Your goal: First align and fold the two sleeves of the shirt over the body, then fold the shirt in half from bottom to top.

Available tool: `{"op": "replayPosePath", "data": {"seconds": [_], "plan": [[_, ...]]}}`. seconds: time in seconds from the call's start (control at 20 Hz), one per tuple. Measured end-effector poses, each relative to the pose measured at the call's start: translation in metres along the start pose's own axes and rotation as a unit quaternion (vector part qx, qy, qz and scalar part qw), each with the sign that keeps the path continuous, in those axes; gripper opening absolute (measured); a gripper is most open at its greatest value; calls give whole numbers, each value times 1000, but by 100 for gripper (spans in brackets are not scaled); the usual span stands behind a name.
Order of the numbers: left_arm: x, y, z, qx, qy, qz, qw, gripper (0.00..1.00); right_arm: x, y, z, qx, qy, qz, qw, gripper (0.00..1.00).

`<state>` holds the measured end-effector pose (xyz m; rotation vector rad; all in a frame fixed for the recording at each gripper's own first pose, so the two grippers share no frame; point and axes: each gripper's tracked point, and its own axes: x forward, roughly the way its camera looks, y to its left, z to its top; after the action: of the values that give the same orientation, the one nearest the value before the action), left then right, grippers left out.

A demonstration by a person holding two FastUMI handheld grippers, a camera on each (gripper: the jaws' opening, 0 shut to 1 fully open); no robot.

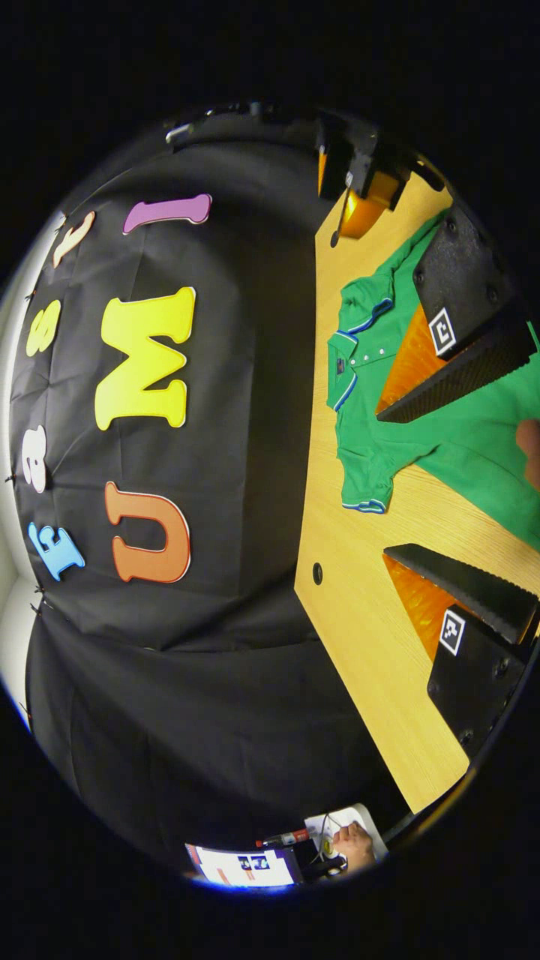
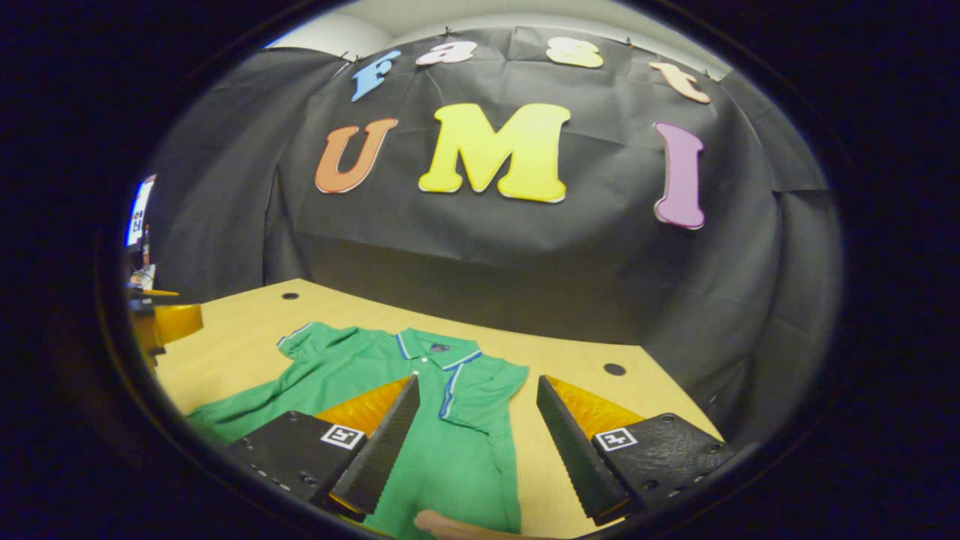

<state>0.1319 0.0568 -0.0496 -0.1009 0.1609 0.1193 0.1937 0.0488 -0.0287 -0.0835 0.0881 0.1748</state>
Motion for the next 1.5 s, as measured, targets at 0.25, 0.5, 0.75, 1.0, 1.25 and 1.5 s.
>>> {"op": "replayPosePath", "data": {"seconds": [0.25, 0.5, 0.75, 1.0, 1.25, 1.5], "plan": [[75, 7, 13, 50, 48, 6, 998, 100, -73, -28, 13, 59, -42, -8, 997, 95], [150, 17, -6, 43, 123, 11, 991, 100, -99, -56, -7, 19, -45, -21, 999, 95], [211, 45, -43, -7, 200, 33, 979, 100, -91, -61, -21, 29, -28, -13, 999, 95], [244, 46, -66, -12, 229, 15, 973, 99, -86, -71, -31, 24, -26, -19, 999, 97], [250, 46, -83, 4, 259, 19, 966, 62, -83, -86, -36, 60, -18, -31, 998, 95], [255, 45, -83, 18, 253, 19, 967, 27, -81, -88, -38, 68, -16, -31, 997, 97]]}}
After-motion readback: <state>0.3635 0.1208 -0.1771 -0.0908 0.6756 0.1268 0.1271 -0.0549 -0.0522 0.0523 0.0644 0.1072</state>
